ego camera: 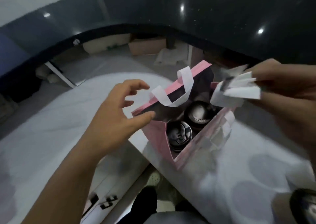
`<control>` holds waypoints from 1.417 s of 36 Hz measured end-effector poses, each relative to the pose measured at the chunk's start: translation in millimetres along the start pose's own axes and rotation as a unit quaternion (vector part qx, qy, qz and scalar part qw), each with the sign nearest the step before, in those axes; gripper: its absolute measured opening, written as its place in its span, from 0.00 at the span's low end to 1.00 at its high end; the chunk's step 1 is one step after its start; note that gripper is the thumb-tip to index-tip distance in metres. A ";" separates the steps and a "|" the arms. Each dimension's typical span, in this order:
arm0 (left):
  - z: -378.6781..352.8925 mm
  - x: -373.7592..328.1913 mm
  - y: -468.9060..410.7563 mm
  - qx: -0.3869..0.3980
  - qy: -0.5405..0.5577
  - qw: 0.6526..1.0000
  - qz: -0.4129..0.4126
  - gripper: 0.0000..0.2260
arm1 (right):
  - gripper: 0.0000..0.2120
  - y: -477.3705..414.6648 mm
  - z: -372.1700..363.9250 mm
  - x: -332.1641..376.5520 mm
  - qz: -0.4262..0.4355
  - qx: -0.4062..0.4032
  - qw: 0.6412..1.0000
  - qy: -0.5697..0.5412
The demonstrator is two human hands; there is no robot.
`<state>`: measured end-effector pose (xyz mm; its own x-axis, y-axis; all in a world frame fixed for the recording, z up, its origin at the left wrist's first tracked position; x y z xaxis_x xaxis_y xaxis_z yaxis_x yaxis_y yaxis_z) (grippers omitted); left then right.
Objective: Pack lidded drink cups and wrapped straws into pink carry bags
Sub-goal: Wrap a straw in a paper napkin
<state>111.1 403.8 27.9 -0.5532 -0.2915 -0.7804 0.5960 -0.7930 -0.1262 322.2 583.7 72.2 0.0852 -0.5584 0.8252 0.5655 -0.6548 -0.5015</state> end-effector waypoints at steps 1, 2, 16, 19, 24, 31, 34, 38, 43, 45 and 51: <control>-7.5 2.2 -9.8 0.034 -0.014 0.999 0.008 0.24 | 0.12 20.3 -9.1 -3.7 -0.041 0.014 0.998 0.044; -14.7 3.5 -18.9 0.066 -0.023 0.997 0.012 0.26 | 0.12 13.6 -19.1 13.0 -0.032 0.044 0.997 0.058; -23.5 44.7 -89.1 0.134 0.141 0.981 0.021 0.19 | 0.10 -6.2 -110.1 -20.7 -0.076 0.282 0.879 0.376; -25.4 55.5 -98.1 0.159 0.172 0.972 0.027 0.20 | 0.12 -5.7 -142.5 -49.8 -0.147 0.365 0.812 0.431; -26.5 65.8 -110.9 0.172 0.185 0.967 0.017 0.19 | 0.23 2.8 -184.9 -83.3 -0.210 0.464 0.744 0.431; -24.8 76.8 -126.5 0.182 0.200 0.963 0.004 0.17 | 0.17 -15.3 -166.8 -56.8 -0.233 0.369 0.809 0.395; -24.9 75.7 -129.8 0.207 0.206 0.956 -0.003 0.17 | 0.13 -31.9 -122.2 -29.4 -0.201 0.145 0.893 0.376; -30.3 69.8 -127.9 0.247 0.246 0.937 -0.012 0.17 | 0.10 -26.0 -53.6 -24.9 -0.157 -0.108 0.894 0.405; -44.1 67.4 -108.8 0.316 0.284 0.905 -0.009 0.19 | 0.20 20.9 -14.3 -95.9 -0.411 -0.281 0.858 0.128; -44.2 69.1 -98.5 0.345 0.321 0.882 -0.005 0.21 | 0.23 41.4 -21.8 -113.7 -0.466 -0.295 0.832 0.066; -55.1 93.9 -59.0 0.524 0.249 0.809 -0.093 0.54 | 0.30 82.5 -48.6 -115.8 -0.458 -0.413 0.783 -0.078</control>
<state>56.1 452.6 -71.6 -0.1183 -0.0698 -0.9905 -0.4355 -0.8928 0.1150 319.2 569.6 -77.3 0.0904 0.3653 0.9265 -0.2710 -0.8861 0.3759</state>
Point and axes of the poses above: each hand's wrist, its own y-axis away from the middle knuckle, its own z-axis out of the back of the hand, x = y × z, the point moved 8 cm from there along -y, towards the middle knuckle, and after that the axes turned 7 degrees about -x, right-handed, at the moved point
